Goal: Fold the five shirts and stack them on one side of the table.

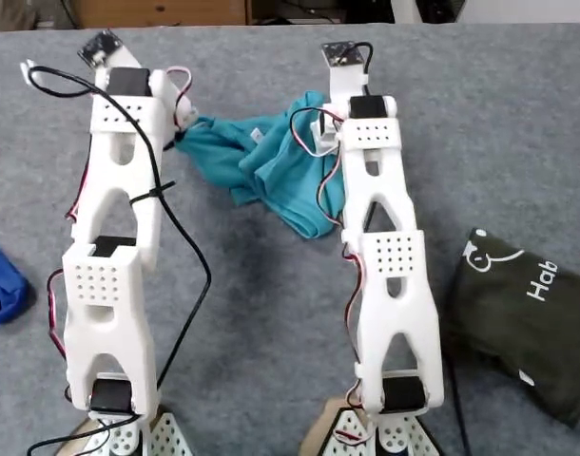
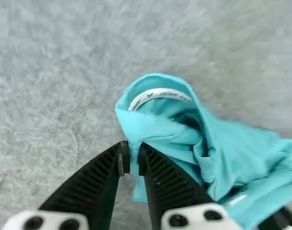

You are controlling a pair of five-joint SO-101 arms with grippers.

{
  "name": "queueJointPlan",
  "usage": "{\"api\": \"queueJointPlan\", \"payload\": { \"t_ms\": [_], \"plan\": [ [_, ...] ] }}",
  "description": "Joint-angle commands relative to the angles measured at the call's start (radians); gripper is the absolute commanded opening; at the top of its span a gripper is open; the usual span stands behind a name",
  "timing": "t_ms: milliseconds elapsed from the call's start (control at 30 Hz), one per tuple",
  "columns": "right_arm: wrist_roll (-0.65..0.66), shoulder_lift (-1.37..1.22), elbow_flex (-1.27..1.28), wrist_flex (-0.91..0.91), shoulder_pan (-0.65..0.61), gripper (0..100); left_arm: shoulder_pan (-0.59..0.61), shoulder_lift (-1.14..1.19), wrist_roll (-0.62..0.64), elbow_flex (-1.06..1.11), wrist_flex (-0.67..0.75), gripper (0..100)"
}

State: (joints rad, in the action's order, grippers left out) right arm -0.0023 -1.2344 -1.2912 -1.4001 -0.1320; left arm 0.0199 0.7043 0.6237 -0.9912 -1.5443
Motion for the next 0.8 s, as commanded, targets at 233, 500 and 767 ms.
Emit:
{"api": "queueJointPlan", "payload": {
  "t_ms": [233, 500, 767],
  "plan": [
    [0.006, 0.025, -0.377, -0.371, -0.124, 1.1, 0.104, -0.022, -0.126, -0.654, -0.178, 2],
    [0.006, 0.185, -0.323, -0.387, -0.214, 1.2, 0.16, -0.211, -0.232, -0.68, -0.164, 2],
    [-0.003, 0.394, -0.028, -0.388, -0.318, 0.9, 0.069, -0.302, -0.261, -0.669, -0.049, 2]
  ]
}}
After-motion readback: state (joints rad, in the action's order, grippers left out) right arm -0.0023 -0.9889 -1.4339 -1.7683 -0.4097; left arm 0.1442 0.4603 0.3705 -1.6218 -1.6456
